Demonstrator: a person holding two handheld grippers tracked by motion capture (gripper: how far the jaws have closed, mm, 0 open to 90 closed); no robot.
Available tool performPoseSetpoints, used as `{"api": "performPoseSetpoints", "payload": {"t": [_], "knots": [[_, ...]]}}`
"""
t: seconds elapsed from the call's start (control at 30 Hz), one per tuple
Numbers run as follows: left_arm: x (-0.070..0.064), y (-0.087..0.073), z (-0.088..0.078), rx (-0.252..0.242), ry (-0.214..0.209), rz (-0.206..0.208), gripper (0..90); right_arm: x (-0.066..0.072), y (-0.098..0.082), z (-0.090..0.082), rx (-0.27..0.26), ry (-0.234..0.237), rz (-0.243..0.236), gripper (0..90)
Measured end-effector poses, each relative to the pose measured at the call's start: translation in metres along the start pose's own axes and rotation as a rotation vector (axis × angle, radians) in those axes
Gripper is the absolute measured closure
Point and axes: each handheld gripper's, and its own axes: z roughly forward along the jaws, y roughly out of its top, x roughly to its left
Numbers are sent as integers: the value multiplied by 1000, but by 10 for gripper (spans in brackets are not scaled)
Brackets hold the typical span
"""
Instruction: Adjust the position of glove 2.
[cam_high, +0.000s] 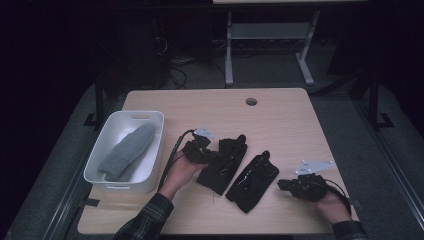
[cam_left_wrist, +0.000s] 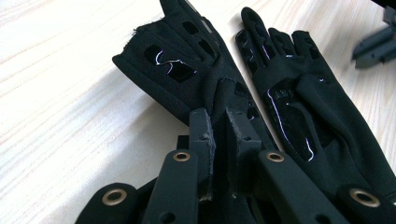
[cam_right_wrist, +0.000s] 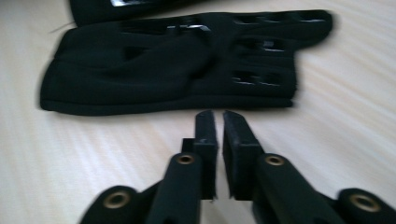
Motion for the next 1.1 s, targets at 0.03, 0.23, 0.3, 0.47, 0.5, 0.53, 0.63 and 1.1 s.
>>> {"api": "performPoseSetpoints", "payload": {"t": [0.03,0.23,0.3,0.47,0.5,0.53,0.63,1.1], "knots": [[0,1,0,4,-1,5,817,3,1,2,6,15,-8,868],[0,3,5,9,-2,-2,816,14,7,15,31,63,-37,887],[0,3,7,9,0,-6,816,15,9,18,30,68,-37,896],[-1,8,12,11,-3,-6,816,13,13,24,36,62,-40,900],[0,9,12,19,-6,7,816,13,13,25,37,60,-39,900],[-1,10,14,18,-7,8,815,12,14,26,36,60,-42,900],[-3,12,16,21,-12,8,815,12,16,28,41,57,-32,900],[-16,20,12,29,-70,25,811,14,27,39,42,55,-36,900]]}}
